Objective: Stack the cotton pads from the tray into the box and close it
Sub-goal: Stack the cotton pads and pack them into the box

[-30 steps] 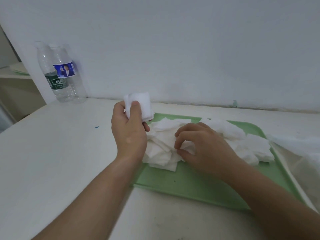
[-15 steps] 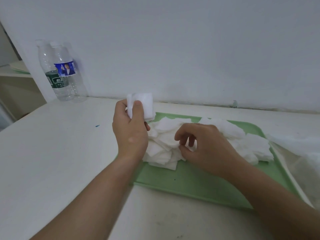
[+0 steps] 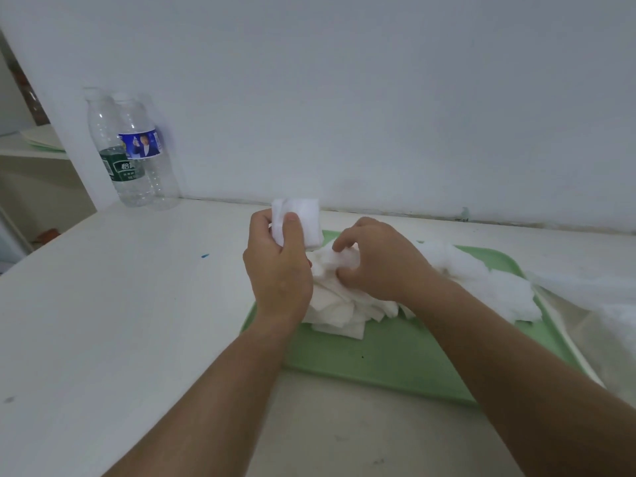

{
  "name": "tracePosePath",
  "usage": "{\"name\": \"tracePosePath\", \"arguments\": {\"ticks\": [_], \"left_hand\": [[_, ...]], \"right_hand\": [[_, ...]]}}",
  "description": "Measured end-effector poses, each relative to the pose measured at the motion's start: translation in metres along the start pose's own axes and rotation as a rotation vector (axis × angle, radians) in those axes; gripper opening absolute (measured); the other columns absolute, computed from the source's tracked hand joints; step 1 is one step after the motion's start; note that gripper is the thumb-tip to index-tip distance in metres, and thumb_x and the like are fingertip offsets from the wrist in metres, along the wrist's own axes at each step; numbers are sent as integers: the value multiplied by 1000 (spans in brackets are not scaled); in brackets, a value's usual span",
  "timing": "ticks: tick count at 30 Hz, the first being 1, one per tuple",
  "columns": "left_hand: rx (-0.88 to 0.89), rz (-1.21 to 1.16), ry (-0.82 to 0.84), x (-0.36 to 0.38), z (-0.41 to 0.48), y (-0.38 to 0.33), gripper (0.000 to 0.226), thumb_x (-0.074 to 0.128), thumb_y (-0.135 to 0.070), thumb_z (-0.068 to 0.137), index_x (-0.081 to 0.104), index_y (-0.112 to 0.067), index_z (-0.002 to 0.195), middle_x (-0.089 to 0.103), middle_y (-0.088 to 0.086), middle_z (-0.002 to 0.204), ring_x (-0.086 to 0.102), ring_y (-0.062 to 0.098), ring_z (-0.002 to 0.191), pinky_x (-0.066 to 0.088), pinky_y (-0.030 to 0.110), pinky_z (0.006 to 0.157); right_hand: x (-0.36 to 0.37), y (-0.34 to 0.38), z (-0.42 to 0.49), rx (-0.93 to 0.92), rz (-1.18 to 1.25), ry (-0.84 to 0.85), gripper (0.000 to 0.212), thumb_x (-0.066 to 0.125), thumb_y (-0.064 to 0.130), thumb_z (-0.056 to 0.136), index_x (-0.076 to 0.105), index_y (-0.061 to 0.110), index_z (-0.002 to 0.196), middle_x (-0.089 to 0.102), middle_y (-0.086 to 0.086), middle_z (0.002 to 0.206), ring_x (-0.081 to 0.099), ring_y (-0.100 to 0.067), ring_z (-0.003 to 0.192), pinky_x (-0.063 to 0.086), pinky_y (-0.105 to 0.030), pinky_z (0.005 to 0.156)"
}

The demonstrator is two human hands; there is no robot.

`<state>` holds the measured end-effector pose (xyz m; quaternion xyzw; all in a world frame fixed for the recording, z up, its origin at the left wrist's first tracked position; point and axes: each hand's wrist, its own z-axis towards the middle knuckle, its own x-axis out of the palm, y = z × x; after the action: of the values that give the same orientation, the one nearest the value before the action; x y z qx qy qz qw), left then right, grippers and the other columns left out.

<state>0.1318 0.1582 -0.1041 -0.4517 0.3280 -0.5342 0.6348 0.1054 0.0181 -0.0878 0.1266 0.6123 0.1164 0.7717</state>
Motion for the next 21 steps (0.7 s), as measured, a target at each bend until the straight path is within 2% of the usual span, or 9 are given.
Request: {"name": "tracePosePath", "arguments": {"ticks": [2, 5, 7, 9, 10, 12, 14, 17, 21], "left_hand": [[-2, -1, 4, 0, -1, -2, 14, 52, -27, 101, 54, -20, 89, 57, -4, 73, 56, 22, 62, 47, 32, 54], [-23, -18, 11, 0, -2, -4, 14, 52, -25, 101, 55, -16, 90, 56, -4, 71, 53, 16, 56, 43, 21, 47], [-38, -29, 36, 0, -3, -7, 14, 52, -22, 101, 56, -13, 91, 56, -2, 70, 51, 12, 51, 41, 17, 45], [-55, -38, 68, 0, -5, -8, 14, 54, -20, 100, 57, -10, 91, 58, 1, 72, 53, 11, 49, 40, 14, 44], [-62, -36, 89, -1, -5, -8, 15, 55, -20, 100, 59, -9, 90, 59, 2, 73, 55, 12, 50, 40, 15, 45], [-73, -32, 135, 1, -6, -8, 14, 58, -20, 97, 63, -9, 88, 62, 3, 74, 62, 18, 57, 44, 20, 46], [-97, -36, 163, 3, -8, -8, 14, 62, -19, 95, 66, -9, 86, 60, 4, 71, 62, 24, 63, 51, 31, 49], [-80, -33, 182, 5, -11, -8, 16, 67, -19, 92, 67, -6, 82, 52, 0, 63, 53, 17, 65, 57, 47, 60], [-82, -43, 216, 5, -11, -10, 10, 69, -16, 90, 70, -12, 81, 55, -8, 56, 58, 11, 63, 61, 40, 61]], "right_hand": [[4, 1, 4, 16, -4, -22, 18, 66, 30, 86, 70, 27, 102, 57, 5, 108, 55, -17, 103, 46, -32, 85], [4, -3, 2, 4, 91, -202, 9, 64, 26, 90, 72, 22, 93, 62, 5, 99, 57, -17, 95, 46, -32, 83], [-6, -5, -7, 51, 294, -333, 7, 67, 23, 91, 72, 19, 91, 68, 8, 90, 62, -11, 85, 51, -29, 78], [-21, -7, -18, 128, 597, -355, 6, 68, 20, 92, 74, 18, 88, 70, 8, 74, 62, -4, 68, 54, -24, 67], [-27, -8, -25, 153, 748, -330, 7, 69, 18, 92, 74, 16, 88, 70, 1, 71, 63, -5, 65, 56, -23, 66], [-35, -12, -35, 195, 995, -279, 7, 69, 15, 92, 73, 11, 95, 73, -17, 85, 68, -17, 75, 61, -31, 77], [-37, -16, -41, 220, 1173, -261, 11, 68, 12, 91, 72, 7, 100, 75, -19, 92, 71, -25, 83, 60, -39, 83], [-37, -21, -41, 217, 1273, -224, 12, 68, 11, 89, 71, 6, 100, 75, -20, 95, 71, -28, 86, 59, -41, 85], [-36, -25, -36, 197, 1251, -232, 9, 69, 10, 89, 71, 7, 97, 71, -28, 100, 68, -28, 84, 58, -40, 80]]}}
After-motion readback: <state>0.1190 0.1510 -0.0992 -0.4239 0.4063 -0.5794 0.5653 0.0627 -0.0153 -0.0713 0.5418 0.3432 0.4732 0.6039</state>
